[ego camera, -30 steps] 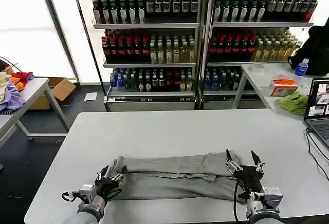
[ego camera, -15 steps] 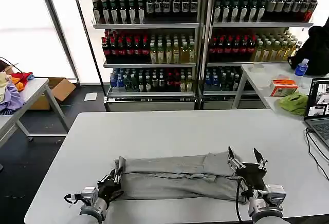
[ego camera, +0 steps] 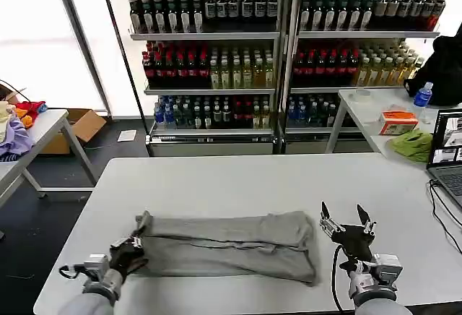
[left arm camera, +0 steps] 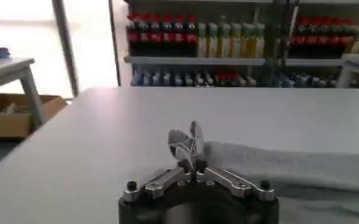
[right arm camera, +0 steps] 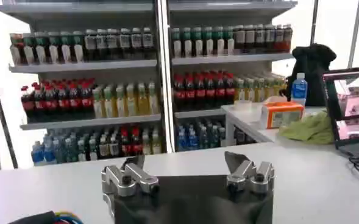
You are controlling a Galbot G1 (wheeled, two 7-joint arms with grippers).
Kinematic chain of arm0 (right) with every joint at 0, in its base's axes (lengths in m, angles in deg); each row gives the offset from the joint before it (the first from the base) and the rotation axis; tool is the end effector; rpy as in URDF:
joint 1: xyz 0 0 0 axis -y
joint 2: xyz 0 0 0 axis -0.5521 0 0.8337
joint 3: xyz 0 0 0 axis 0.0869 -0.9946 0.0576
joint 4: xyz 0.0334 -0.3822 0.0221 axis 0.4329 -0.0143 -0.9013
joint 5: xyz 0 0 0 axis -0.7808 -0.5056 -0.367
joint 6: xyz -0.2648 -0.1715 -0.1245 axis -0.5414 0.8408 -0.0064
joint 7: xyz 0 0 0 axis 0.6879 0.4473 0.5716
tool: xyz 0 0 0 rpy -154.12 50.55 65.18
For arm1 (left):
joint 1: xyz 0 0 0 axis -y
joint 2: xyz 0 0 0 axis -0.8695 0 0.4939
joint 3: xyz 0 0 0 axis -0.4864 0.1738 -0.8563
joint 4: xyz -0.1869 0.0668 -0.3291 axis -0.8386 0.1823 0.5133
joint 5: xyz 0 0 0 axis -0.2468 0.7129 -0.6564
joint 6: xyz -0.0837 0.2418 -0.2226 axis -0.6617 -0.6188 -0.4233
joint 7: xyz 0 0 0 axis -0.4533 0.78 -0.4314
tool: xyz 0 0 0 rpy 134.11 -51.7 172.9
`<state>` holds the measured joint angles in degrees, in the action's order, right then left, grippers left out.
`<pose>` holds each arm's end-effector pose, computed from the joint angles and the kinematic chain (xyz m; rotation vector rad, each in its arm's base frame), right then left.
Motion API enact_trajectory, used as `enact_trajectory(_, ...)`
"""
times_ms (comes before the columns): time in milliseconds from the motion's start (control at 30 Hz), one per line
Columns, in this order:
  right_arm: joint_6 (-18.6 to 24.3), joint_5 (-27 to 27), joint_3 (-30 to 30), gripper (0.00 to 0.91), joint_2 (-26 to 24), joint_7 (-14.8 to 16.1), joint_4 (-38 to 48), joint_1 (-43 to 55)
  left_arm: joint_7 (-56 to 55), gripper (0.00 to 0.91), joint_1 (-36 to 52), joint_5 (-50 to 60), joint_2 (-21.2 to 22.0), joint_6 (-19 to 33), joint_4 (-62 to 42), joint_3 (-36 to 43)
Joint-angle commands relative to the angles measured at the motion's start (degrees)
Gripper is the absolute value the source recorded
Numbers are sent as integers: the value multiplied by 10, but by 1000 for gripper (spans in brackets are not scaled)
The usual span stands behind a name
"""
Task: Fold and organize the clothes.
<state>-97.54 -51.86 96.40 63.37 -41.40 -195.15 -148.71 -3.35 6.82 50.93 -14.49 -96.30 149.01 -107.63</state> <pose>0.1684 -0.0528 -0.2558 -0.1322 -2.9579 -0.0684 0.2031 0.1396 -0.3183 0.0330 -2.7297 -0.0215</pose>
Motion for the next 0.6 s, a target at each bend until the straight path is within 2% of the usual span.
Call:
enact_trajectory(33,-2,2,-12,907,1,-2,4,14,15,0,2,-108,-187,0,-48,-252)
enact_trajectory(167,-5,1,-17,907,5,-8,5,20,14,0,3,-103,-201,0,-59,-269)
enact_trajectory(333,-9,1,-15,907,8,-11,5,16,13,0,-6,-62,-151,0,18,-210)
enact_trajectory(600,-7,-1,1,907,15,-11,-4,-3,5,0,-9,58,-73,-9,117,18)
